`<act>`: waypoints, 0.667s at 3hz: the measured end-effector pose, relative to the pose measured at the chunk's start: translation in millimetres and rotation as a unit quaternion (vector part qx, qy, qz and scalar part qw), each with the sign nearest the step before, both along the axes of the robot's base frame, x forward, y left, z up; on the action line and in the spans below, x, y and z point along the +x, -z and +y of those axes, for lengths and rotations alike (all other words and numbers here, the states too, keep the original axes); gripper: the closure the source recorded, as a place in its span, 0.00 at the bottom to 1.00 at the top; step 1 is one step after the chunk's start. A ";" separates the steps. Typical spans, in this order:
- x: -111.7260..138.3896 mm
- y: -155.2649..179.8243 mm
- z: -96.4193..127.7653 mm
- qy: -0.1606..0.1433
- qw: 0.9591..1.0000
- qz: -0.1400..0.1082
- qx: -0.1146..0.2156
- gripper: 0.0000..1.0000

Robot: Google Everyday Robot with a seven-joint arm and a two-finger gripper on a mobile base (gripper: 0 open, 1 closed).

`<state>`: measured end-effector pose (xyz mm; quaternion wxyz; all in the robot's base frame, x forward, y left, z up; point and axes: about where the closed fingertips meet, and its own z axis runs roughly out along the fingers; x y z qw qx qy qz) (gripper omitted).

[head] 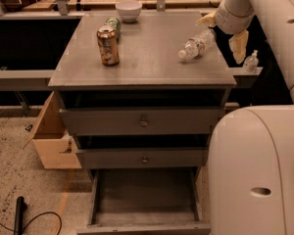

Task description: Place water bottle into bottom drawer

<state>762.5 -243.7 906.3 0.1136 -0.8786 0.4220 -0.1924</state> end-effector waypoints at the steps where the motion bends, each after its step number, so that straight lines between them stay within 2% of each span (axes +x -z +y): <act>1: 26.2 5.2 14.7 -0.041 0.999 -0.021 -0.012 0.00; 2: 49.5 15.4 25.2 -0.050 0.998 -0.032 -0.028 0.00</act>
Offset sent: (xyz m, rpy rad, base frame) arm 0.1234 0.0200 0.0063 -0.1027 -0.0873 0.1154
